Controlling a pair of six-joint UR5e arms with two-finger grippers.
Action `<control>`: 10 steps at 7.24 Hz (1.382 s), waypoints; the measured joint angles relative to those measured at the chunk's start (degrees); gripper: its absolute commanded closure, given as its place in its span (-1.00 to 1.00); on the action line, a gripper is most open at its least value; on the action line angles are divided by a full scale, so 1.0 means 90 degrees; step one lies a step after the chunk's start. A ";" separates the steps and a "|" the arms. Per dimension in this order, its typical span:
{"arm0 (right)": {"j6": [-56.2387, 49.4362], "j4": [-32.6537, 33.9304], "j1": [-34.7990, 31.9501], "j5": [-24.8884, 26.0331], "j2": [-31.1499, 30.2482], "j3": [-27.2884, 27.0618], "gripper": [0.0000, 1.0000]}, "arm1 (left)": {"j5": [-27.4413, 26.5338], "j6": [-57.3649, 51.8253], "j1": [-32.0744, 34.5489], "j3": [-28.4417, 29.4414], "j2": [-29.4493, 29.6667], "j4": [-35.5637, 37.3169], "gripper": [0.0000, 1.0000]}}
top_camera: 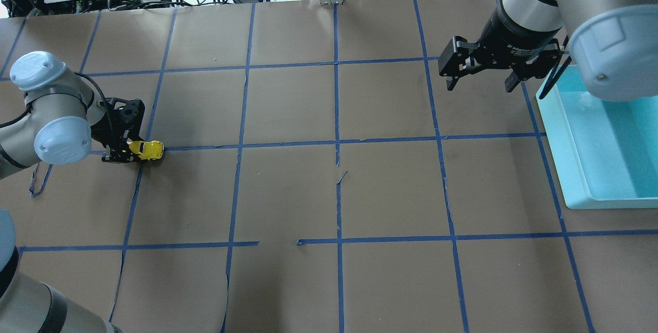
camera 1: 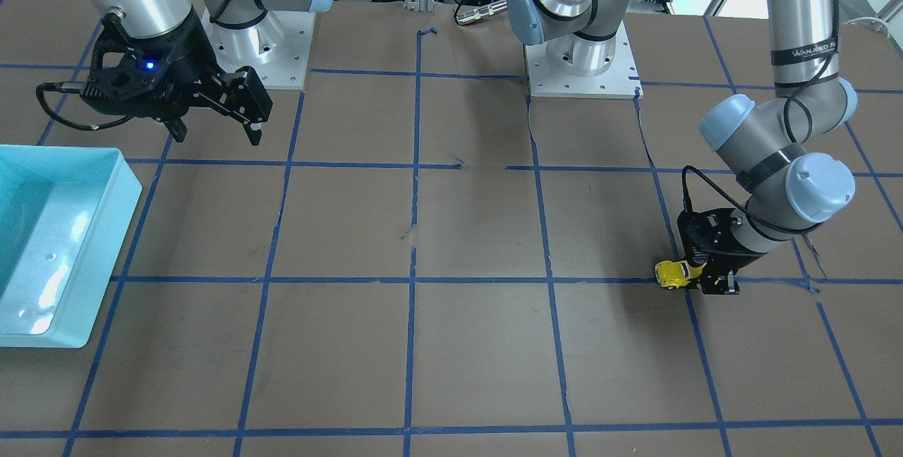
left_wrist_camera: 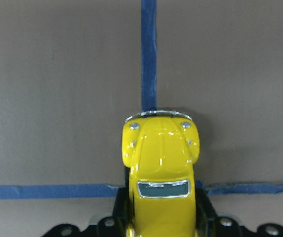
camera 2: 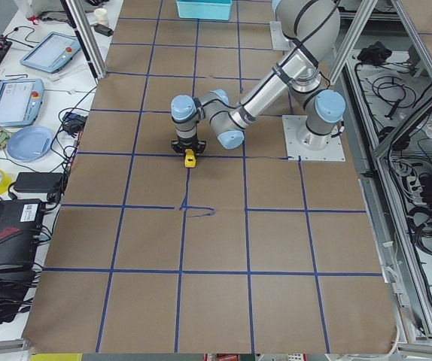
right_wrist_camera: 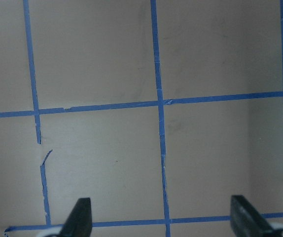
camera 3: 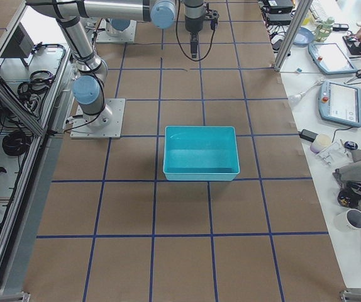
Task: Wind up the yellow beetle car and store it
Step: 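Open the left gripper to release the car so it rolls forward, then raise the left gripper away while the right gripper moves above the car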
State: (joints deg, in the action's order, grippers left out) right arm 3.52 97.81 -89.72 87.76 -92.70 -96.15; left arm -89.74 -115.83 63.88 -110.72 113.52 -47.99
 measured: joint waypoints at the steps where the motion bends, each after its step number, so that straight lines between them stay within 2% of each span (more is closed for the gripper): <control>1: -0.0001 0.0011 0.0000 -0.0017 0.0004 0.0000 -1.00 | -0.0001 -0.0010 -0.0014 0.0001 -0.0001 0.0002 -0.04; 2: 0.0000 0.0024 -0.0001 -0.0016 0.0009 0.0000 -1.00 | -0.0002 -0.0021 -0.0022 0.0004 -0.0001 0.0006 -0.72; 3: -0.0005 0.0034 -0.0002 -0.0015 0.0009 0.0000 -1.00 | -0.0007 -0.0023 -0.0025 0.0007 0.0001 0.0013 -0.84; 10: -0.0078 0.0048 0.0007 -0.0064 0.0005 0.0000 -1.00 | 0.0068 0.0109 -0.0007 0.0042 -0.0055 0.0043 -0.84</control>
State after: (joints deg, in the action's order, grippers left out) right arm 2.81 98.25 -89.66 87.19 -92.66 -96.15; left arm -89.13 -114.85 63.82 -110.33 113.02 -47.61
